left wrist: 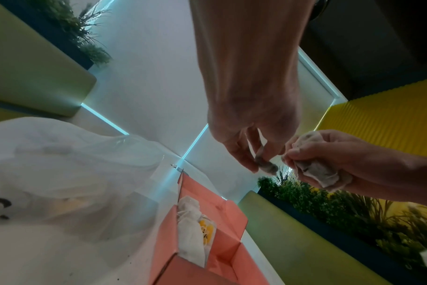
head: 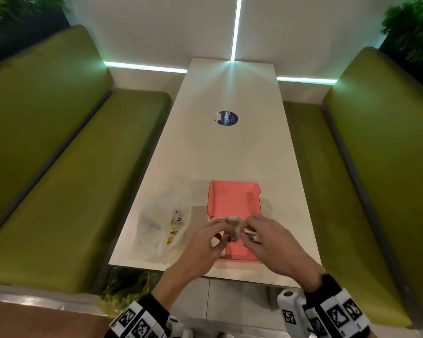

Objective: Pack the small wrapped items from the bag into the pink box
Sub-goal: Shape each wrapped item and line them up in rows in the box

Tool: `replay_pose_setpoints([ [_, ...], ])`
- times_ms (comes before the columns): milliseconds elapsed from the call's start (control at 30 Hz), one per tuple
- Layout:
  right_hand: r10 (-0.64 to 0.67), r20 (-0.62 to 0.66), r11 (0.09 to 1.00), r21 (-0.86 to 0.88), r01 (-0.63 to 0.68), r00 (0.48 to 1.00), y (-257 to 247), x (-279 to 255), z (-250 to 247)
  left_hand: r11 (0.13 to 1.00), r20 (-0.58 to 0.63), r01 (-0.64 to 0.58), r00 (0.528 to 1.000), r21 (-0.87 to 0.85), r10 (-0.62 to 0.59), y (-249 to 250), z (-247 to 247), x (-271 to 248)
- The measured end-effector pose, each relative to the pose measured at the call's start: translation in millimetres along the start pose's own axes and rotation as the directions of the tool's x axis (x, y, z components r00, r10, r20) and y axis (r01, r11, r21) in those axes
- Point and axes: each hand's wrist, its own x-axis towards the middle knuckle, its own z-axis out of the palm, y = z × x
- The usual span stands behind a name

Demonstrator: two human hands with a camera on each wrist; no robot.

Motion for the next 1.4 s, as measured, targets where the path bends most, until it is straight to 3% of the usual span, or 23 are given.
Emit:
replay_pose_setpoints([
  [133, -0.065, 0.038, 0.974, -0.215, 0.071, 0.997, 0.5, 8.2, -17.2, 0.996, 0.057, 0.01, 0.998, -0.093, -0.005, 6.8, 0.9, -2.9],
  [300, -0.126, 0.033, 0.956, -0.263, 0.131, 0.991, 10.4, 18.3, -22.1, 0.984, 0.064, 0.077, 0.996, -0.163, -0.067, 14.0, -1.1, -3.9],
  [433, -0.081, -0.075, 0.99, -0.121, 0.072, 0.994, 30.1, 24.2, -4.6, 0.97, 0.012, 0.125, 0.992, -0.209, -0.125, 14.9, -2.4, -5.4],
  [600, 0.126, -0.013, 0.991, 0.054, -0.126, 0.992, 52.4, 18.6, 25.5, 0.952, -0.041, 0.115, 0.99, -0.285, -0.132, 19.5, -1.7, -6.3],
  [767, 0.255, -0.292, 0.89, 0.444, -0.105, 0.922, 33.4, -0.7, 18.7, 0.956, -0.049, 0.113, 0.99, -0.271, -0.131, 14.5, -1.5, -5.5],
  [867, 0.239, -0.184, 0.841, 0.53, -0.108, 0.954, 20.8, -2.6, 7.9, 0.963, -0.022, 0.096, 0.994, -0.25, -0.105, 8.7, 1.7, -4.5],
  [967, 0.201, -0.101, 0.861, 0.493, -0.126, 0.974, 20.2, -0.6, 3.8, 0.968, 0.006, 0.103, 0.994, -0.228, -0.105, 4.1, 7.5, -4.2],
  [1267, 0.141, -0.018, 0.942, 0.309, -0.128, 0.99, 32.2, 1.5, 9.1, 0.972, 0.047, 0.142, 0.99, -0.188, -0.136, -13.6, 15.6, -9.8],
  [1400, 0.166, 0.009, 0.982, 0.095, -0.166, 0.986, 47.2, 3.0, 26.8, 0.986, 0.064, 0.157, 0.986, -0.055, -0.154, -29.2, 20.9, -13.3],
])
